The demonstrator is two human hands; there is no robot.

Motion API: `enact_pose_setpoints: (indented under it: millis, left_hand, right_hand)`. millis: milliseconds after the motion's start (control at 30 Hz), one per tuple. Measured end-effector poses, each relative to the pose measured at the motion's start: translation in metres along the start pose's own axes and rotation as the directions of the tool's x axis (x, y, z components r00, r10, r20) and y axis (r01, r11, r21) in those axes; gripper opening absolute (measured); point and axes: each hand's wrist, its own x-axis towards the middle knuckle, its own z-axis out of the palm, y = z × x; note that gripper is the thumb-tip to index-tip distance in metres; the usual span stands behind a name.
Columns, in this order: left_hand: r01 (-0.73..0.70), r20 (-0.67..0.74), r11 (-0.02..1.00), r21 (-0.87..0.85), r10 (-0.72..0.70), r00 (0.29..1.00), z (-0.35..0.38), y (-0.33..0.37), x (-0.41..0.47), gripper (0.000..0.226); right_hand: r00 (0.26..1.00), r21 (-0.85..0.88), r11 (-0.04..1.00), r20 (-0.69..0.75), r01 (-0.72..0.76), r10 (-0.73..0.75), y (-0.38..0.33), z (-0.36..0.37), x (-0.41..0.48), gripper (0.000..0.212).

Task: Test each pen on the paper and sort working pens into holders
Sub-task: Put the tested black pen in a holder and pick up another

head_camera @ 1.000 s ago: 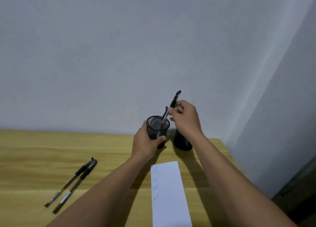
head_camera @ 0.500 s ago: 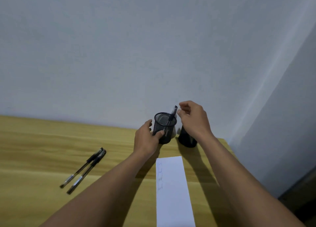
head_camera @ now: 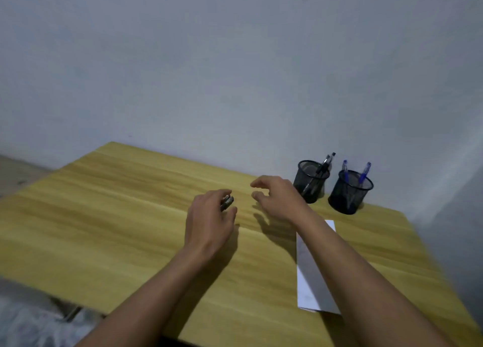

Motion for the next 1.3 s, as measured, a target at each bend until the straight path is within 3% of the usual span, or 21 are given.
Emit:
enact_pose_setpoints:
  millis: [167, 400, 500, 700, 833, 1000, 1100, 1167, 1233, 1300]
  left_hand:
    - [0.012, 0.011, 0.998, 0.066, -0.013, 1.000, -0.015, -0.031, -0.029, 0.025]
    - [0.024, 0.035, 0.981, 0.195, -0.031, 0.999, -0.017, -0.041, -0.041, 0.022]
    - [0.003, 0.056, 0.964, 0.265, -0.018, 0.998, -0.016, -0.038, -0.040, 0.013]
    - [-0.006, 0.049, 0.981, 0.194, -0.004, 0.999, -0.015, -0.027, -0.039, 0.016]
    - [-0.060, -0.060, 0.995, 0.083, 0.065, 0.996, -0.018, -0.015, -0.034, 0.023]
    - [-0.044, -0.178, 0.980, -0.193, 0.009, 0.984, -0.012, 0.010, -0.021, 0.044]
    - [0.054, -0.077, 0.937, -0.346, -0.085, 0.993, -0.005, 0.029, -0.016, 0.043]
    - [0.101, 0.072, 0.925, -0.367, -0.080, 0.994, 0.002, 0.038, -0.012, 0.036]
    - [0.157, 0.229, 0.879, -0.451, -0.056, 0.972, 0.009, 0.049, -0.008, 0.027]
    - [0.269, 0.342, 0.759, -0.593, -0.065, 0.937, 0.014, 0.061, -0.006, 0.018]
  right_hand:
    - [0.996, -0.049, 0.998, 0.085, 0.041, -0.037, -0.021, 0.052, -0.004, 0.028]
    - [0.967, -0.296, 0.927, 0.182, 0.229, -0.181, -0.020, 0.081, 0.001, 0.043]
    - [0.961, -0.327, 0.907, 0.161, 0.266, -0.224, -0.019, 0.084, 0.000, 0.034]
    - [0.958, -0.361, 0.889, 0.143, 0.284, -0.248, -0.019, 0.077, -0.011, 0.022]
    - [0.956, -0.308, 0.908, 0.009, 0.283, -0.295, -0.010, 0.066, -0.025, 0.020]
    - [0.969, -0.028, 0.993, -0.216, 0.113, -0.117, -0.004, 0.039, -0.038, 0.019]
    - [0.952, 0.231, 0.973, -0.302, 0.023, 0.049, 0.000, 0.020, -0.051, 0.012]
    - [0.931, 0.463, 0.886, -0.312, -0.025, 0.189, 0.002, 0.008, -0.062, 0.007]
    - [0.905, 0.702, 0.711, -0.290, -0.018, 0.310, 0.004, -0.004, -0.071, 0.008]
    - [0.889, 0.857, 0.515, -0.246, 0.014, 0.386, 0.007, -0.015, -0.081, 0.010]
